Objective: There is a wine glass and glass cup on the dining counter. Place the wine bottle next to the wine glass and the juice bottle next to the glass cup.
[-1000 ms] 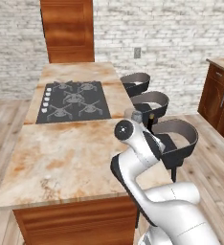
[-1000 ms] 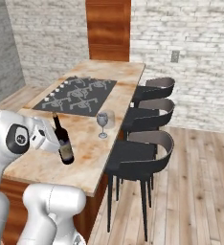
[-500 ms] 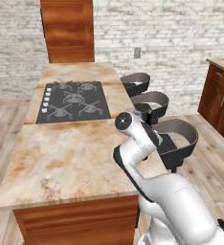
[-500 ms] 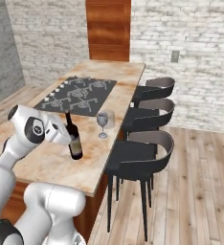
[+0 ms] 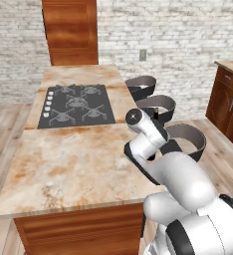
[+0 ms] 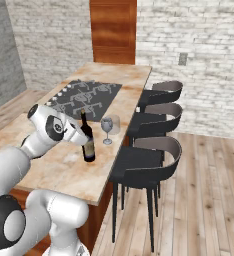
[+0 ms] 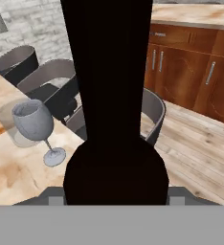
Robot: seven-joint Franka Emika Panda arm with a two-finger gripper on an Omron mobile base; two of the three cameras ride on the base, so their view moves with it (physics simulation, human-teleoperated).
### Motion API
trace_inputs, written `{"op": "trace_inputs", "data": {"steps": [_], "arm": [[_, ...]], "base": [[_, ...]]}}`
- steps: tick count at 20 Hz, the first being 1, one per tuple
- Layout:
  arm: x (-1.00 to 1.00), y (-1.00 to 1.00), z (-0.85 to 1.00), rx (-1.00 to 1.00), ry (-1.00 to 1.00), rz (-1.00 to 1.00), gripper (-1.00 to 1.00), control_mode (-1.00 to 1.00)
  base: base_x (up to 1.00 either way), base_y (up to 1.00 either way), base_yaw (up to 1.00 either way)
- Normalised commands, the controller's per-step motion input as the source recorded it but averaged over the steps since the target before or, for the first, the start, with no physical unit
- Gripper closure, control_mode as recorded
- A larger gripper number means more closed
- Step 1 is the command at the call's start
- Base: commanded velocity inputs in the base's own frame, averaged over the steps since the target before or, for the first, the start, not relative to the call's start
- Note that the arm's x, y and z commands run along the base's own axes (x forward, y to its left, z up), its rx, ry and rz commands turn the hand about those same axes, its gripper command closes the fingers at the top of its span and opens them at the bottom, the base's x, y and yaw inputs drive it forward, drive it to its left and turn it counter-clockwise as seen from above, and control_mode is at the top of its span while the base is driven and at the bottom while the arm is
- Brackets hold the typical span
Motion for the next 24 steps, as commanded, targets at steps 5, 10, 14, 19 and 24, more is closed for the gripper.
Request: {"op": "trace_inputs", "data": {"steps": [5,10,14,19,24], "arm": [[0.37,-0.19,-0.13,0.00,0.04,0.16,1.00,-1.00],[0.40,-0.06,-0.13,0.00,0.00,0.18,1.00,-1.00],[0.29,0.00,-0.14,0.00,-0.01,0.18,1.00,-1.00],[0.19,0.00,-0.11,0.00,-0.02,0.13,1.00,-1.00],[0.18,0.00,-0.05,-0.01,-0.02,0.07,1.00,-1.00]], "base": [[0.00,0.00,0.00],[0.00,0.00,0.00],[0.00,0.00,0.00],[0.00,0.00,0.00],[0.00,0.00,0.00]]}}
